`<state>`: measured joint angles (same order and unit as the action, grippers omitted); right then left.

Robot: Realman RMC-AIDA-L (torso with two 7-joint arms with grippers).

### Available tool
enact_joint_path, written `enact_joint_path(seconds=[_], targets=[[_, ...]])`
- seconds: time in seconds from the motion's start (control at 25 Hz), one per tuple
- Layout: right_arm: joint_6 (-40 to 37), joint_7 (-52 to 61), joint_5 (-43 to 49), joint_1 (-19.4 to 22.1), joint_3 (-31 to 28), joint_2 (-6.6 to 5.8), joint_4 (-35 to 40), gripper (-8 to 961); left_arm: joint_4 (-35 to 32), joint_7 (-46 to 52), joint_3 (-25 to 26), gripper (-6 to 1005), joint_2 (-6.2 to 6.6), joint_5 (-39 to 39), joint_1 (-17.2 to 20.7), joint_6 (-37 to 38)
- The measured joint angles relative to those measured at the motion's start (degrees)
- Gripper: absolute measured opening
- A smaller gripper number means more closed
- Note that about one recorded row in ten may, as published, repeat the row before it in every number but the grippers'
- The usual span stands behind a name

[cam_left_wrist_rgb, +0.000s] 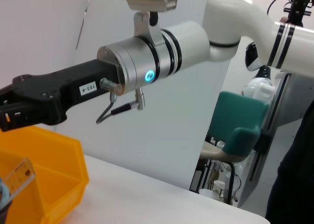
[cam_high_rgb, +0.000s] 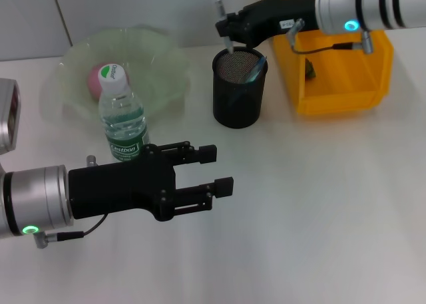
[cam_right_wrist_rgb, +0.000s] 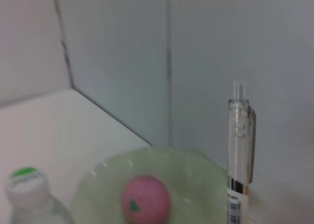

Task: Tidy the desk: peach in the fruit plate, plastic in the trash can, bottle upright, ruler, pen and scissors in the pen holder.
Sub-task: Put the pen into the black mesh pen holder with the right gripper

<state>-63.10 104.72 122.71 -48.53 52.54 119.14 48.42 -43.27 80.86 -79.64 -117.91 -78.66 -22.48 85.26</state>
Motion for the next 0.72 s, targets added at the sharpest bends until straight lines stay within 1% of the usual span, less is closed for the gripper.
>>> enact_joint_path(seconds=[0.04, 0.2, 0.24, 0.28, 0.36, 0.44, 0.72], targets=[[1.8, -1.4, -3.1, 0.9, 1.8, 0.0, -1.1, 135, 0.0, 0.0, 0.0, 660, -0.01, 0.0, 0.0, 0.0], [4.8, -2.0, -4.5, 2.1, 3.6, 0.13, -1.7, 135, 0.0, 0.5, 0.0, 660, 0.06, 0.0, -0.2, 0.2], [6.6, -3.5, -6.6, 2.9, 4.7, 0.2, -2.3, 135, 0.0, 0.5, 0.0, 660, 0.06, 0.0, -0.2, 0.2], [6.6, -3.5, -6.6, 2.9, 4.7, 0.2, -2.3, 135, 0.0, 0.8, 0.0, 660, 0.09, 0.0, -0.3, 0.2], [8.1, -5.7, -10.2, 3.7, 5.9, 0.2, -3.0, 135, 0.0, 1.3, 0.1, 660, 0.12, 0.0, -0.7, 0.2], [9.1, -8.1, -13.8, 4.5, 6.3, 0.18, -3.7, 135, 0.0, 1.8, 0.1, 660, 0.16, 0.0, -0.9, 0.2], [9.4, -12.0, -16.8, 4.7, 6.4, 0.26, -6.2, 135, 0.0, 4.2, 0.1, 660, 0.53, 0.0, -2.1, 0.2]])
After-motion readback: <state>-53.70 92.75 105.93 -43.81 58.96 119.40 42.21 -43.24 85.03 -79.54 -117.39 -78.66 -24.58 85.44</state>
